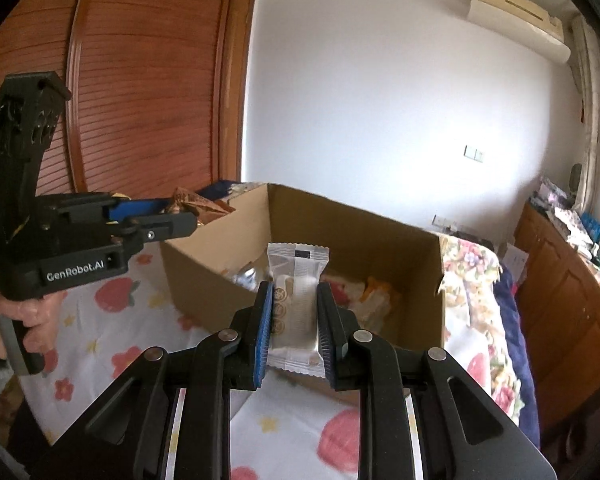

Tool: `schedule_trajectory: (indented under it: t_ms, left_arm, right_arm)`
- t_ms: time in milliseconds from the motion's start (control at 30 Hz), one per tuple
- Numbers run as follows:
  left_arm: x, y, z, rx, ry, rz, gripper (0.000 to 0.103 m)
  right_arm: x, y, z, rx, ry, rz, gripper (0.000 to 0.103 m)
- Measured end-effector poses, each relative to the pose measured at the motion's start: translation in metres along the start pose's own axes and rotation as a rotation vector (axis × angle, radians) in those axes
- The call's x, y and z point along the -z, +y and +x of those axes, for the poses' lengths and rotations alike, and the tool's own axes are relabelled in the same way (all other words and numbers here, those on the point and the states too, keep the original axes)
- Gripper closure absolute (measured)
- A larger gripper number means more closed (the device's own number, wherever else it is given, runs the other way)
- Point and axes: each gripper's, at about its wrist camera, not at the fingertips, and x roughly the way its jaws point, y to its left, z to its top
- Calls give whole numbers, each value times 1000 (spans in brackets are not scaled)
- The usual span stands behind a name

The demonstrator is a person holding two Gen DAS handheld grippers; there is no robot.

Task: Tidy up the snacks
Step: 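Carry both snacks over the box and open both grippers to drop them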

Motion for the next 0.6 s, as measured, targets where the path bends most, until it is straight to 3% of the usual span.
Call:
schedule_trajectory:
  t_ms: [367,600]
  left_arm:
    - [-1,15,50,-20,16,-26,78]
    - [10,15,64,-21,34,-37,77]
  right_arm:
    - [0,-32,53,0,21,52,83]
    - [8,-49,62,4,35,117,83]
